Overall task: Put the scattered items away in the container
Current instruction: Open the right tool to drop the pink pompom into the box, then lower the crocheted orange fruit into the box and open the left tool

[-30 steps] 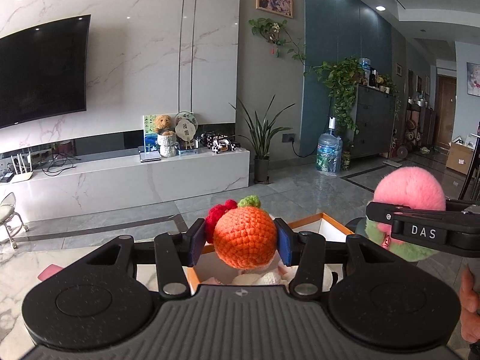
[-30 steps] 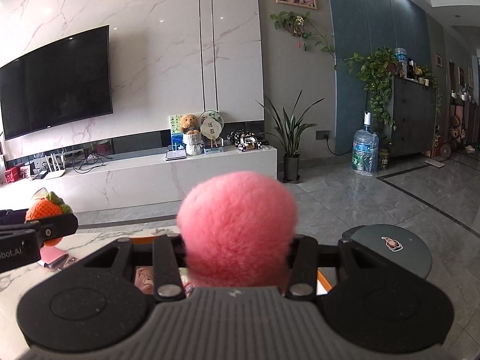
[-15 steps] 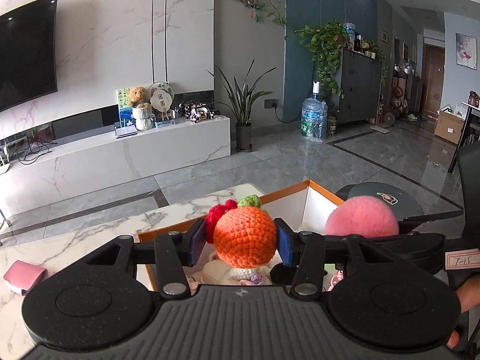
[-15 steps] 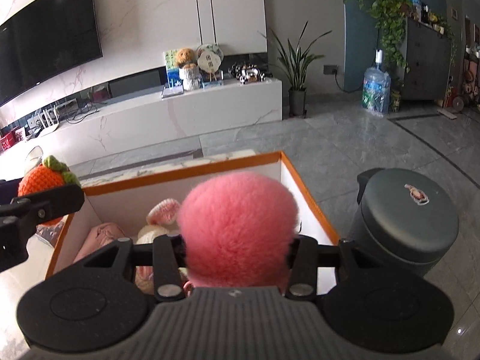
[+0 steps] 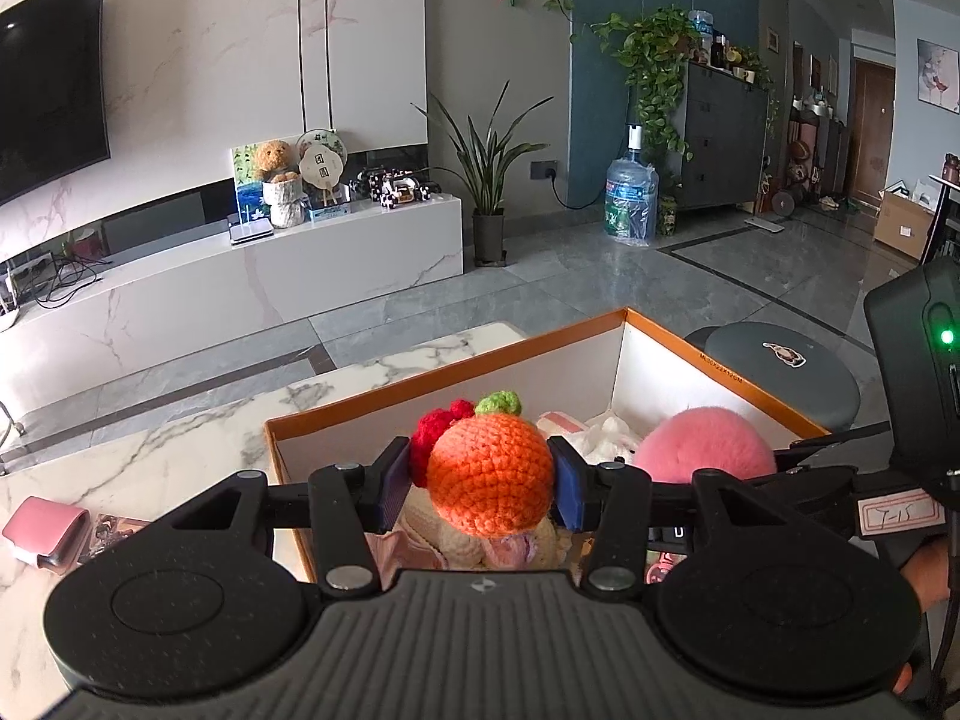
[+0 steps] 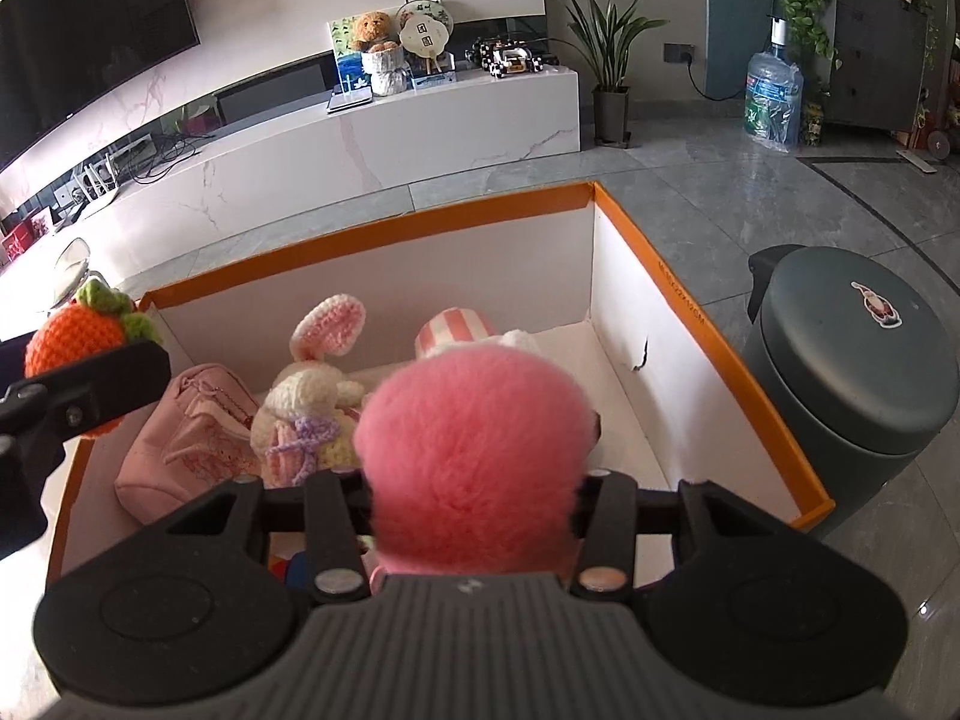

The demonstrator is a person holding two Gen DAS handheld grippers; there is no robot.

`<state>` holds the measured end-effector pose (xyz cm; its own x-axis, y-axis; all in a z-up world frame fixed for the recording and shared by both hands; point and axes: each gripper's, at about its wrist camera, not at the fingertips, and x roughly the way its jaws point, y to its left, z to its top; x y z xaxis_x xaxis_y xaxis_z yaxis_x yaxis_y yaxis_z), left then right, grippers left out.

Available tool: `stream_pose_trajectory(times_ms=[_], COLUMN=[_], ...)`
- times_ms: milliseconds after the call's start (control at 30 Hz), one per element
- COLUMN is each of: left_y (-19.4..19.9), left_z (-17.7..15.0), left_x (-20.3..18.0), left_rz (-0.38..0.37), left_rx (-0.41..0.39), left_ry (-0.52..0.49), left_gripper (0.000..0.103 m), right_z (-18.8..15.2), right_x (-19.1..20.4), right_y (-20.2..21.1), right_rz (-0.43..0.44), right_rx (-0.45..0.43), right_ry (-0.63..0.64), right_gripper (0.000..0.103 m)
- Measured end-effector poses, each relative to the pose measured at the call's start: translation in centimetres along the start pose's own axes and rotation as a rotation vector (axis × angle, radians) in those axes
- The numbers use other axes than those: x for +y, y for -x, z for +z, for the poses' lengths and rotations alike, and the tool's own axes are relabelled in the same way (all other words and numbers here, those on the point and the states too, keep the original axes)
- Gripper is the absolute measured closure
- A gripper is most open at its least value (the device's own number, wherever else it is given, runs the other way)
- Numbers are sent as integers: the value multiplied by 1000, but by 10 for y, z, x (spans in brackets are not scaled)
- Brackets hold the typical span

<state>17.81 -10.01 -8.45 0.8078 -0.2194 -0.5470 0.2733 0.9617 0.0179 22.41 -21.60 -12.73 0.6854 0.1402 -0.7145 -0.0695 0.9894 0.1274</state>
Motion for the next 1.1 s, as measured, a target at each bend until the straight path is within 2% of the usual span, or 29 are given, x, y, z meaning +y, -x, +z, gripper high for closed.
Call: stream_pose_trajectory(times_ms=[533, 667, 733, 1000, 1100], left_y=[-14, -12, -10, -16, -23], left_z=[-8, -7, -6, -1, 1], left_x=[-2, -1, 0, -11, -16], left_rz=[26, 30, 30, 14, -1], left_rx=[56, 48, 41, 22, 25], left_ry=[46, 53, 52, 33, 12], left_gripper=[47, 47, 47, 47, 47], right_z=[-7, -8, -9, -9, -9], right_x=[5, 4, 1, -19, -23], right_y=[-4, 1, 4, 25, 30], right_rz=[-13, -10, -8, -49, -77], right_rx=[-26, -47, -66, -184, -220], right_ry=[39, 34, 20, -67, -78], right_gripper=[47, 35, 32, 32, 47])
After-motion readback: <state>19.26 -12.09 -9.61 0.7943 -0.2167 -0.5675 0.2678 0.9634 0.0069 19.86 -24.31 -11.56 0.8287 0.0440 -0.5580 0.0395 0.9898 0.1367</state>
